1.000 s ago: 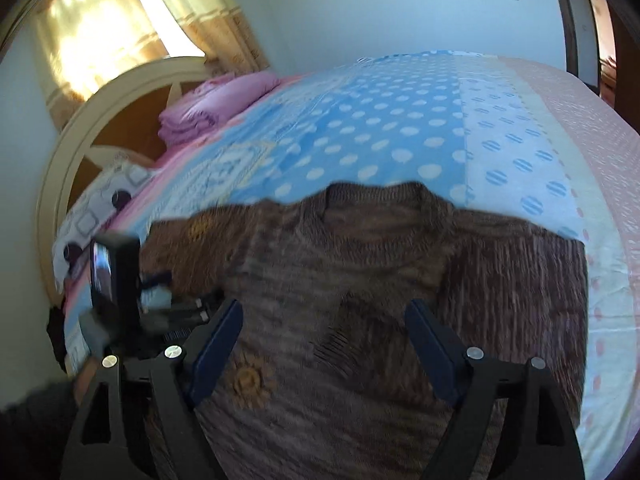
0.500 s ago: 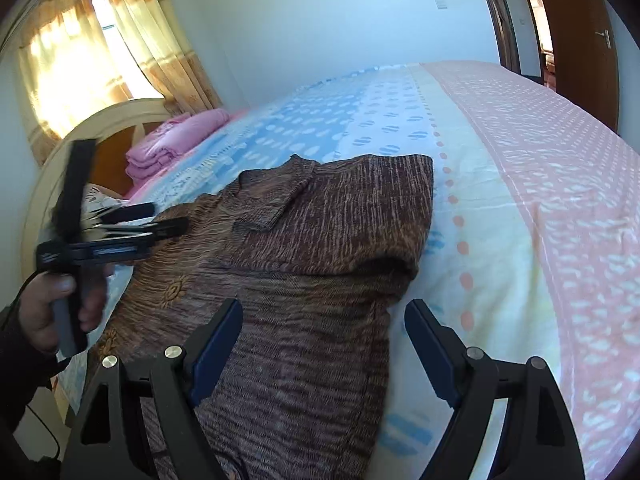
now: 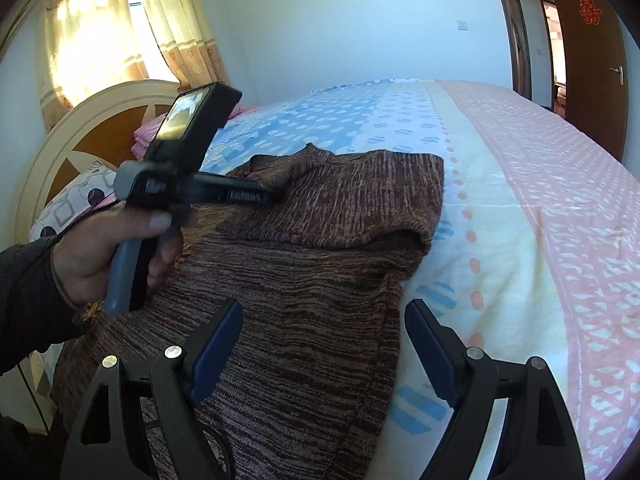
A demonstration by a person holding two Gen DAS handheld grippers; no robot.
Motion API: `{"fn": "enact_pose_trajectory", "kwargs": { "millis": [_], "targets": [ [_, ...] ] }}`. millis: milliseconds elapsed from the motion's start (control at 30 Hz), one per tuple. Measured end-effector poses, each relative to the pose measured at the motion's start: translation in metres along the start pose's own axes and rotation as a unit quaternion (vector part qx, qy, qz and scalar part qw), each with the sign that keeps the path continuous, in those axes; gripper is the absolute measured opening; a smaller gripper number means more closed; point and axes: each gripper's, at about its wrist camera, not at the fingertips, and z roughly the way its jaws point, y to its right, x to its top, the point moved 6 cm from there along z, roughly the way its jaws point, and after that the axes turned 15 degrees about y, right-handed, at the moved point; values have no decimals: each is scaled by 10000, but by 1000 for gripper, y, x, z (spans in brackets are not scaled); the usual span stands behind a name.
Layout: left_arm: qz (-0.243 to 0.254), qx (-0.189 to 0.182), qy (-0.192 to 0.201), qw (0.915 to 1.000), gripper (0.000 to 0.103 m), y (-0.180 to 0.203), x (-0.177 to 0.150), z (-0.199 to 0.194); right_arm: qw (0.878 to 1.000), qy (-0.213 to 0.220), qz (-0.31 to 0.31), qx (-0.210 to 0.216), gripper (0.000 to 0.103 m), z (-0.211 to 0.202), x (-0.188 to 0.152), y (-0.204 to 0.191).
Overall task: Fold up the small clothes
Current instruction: 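Fold the held sleeve across the sweater body with the right gripper, then grasp the sweater's other sleeve with the left gripper and lift it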
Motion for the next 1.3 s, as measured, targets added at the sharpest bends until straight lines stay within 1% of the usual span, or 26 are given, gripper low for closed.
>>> {"fn": "enact_pose_trajectory", "kwargs": {
  "millis": [33,67,100,200,300,433,467,500,567,633,700,833,933,967,1133,1267,1300],
  "targets": [
    [-174,102,-29,9998,34,-9,-1,1,10000,-3,-21,3,84,0,-1,-1],
    [-300,68,-90,9995,37,-15,-5,2,10000,0,-32,9,84,1,-1,-2],
    [-354,-104,-120,9992,37,-16,-9,1,10000,5,-26,15,84,1,-1,-2],
    [-177,-240,-28,9996,36,-9,-12,-4,10000,-9,-4,8,84,3,-2,-3],
    [-339,-574,-92,9977,37,1,-10,-3,10000,-73,-4,-34,84,5,-5,-3],
    [-162,-543,-39,9984,36,14,-8,-4,9999,-95,19,-82,84,5,-7,-2],
    [-93,-559,-48,9984,34,17,-10,-4,9999,-103,29,-85,84,5,-7,-2],
    [-10,-551,-30,9985,26,19,-10,-5,9999,-120,44,-89,84,6,-8,-1],
    [-16,-708,-24,9975,11,22,-9,-7,9998,-147,65,-99,84,6,-9,0],
    [-94,-692,37,9976,9,19,-5,-12,9998,-152,64,-108,84,6,-9,0],
    [-256,-785,160,9965,9,14,0,-20,9998,-123,48,-121,84,5,-9,2],
    [-440,-804,218,9956,9,2,8,-38,9998,-69,93,-152,84,3,-8,5],
    [-583,-755,159,9953,9,-9,8,-44,9997,-93,123,-166,84,2,-9,6],
    [-633,-783,114,9949,9,-11,6,-43,9997,-108,114,-164,84,2,-10,6],
    [-718,-599,-179,9955,9,-25,-11,-23,9997,-179,32,-167,84,6,-13,3],
    [-754,-588,-234,9951,9,-28,-21,-11,9993,-307,122,-147,84,11,-17,6],
    [-771,-598,-186,9951,9,-28,-21,-11,9994,-299,136,-138,84,11,-17,6]
  ]
}}
